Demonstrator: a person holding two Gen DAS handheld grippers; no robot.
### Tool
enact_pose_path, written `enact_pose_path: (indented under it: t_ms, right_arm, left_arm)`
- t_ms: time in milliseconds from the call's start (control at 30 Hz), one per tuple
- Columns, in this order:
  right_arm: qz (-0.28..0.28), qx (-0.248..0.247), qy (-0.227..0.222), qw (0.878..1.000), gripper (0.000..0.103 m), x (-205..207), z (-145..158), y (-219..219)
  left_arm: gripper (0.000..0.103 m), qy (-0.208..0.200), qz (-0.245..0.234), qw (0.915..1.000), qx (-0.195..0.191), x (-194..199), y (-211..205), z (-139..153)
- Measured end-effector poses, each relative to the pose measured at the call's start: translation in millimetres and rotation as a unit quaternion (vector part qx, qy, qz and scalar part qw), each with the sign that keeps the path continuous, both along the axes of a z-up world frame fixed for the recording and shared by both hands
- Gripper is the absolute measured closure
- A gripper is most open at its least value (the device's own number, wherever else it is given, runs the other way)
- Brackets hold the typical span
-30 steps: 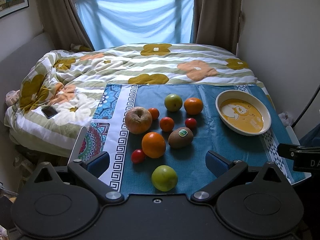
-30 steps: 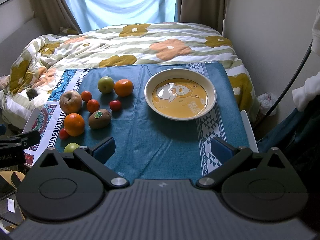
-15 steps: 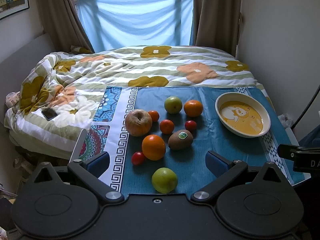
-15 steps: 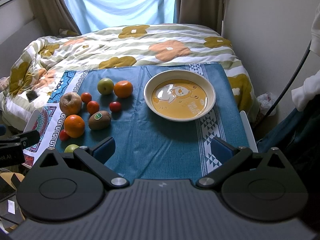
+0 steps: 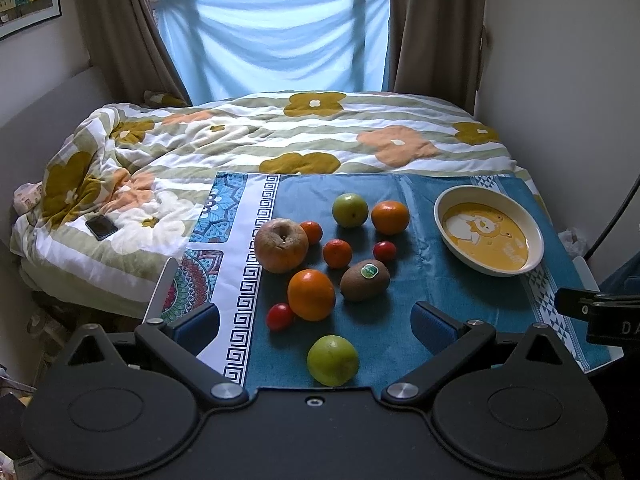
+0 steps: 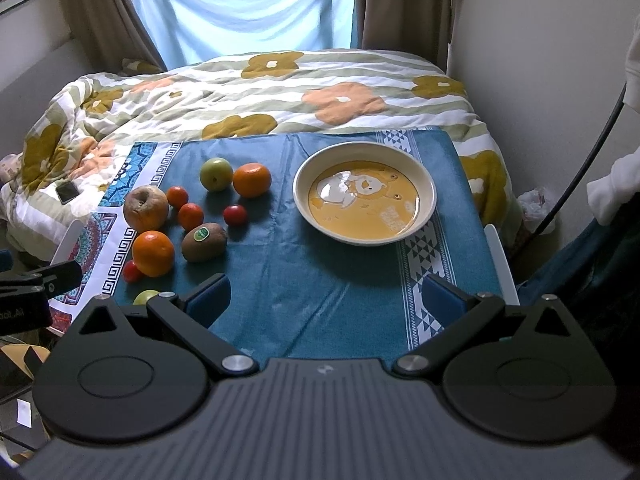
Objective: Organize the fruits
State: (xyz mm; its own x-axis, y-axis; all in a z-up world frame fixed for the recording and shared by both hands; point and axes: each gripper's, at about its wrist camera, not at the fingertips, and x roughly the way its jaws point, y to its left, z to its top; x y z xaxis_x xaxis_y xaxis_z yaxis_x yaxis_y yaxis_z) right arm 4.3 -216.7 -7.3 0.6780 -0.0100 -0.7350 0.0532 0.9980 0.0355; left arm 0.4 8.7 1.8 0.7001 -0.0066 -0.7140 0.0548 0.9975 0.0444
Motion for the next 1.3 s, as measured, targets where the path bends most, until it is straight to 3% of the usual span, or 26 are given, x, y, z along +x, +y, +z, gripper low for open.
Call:
enact_pose_path:
  t_ms: [1300]
  right_arm:
    - [0.017, 0.000, 0.003, 1.000, 0.000, 10.2, 1.4, 5.3]
  left_arm:
    - [0.000, 0.004, 0.010, 0.9999, 0.005, 7.6, 9.0, 4.3]
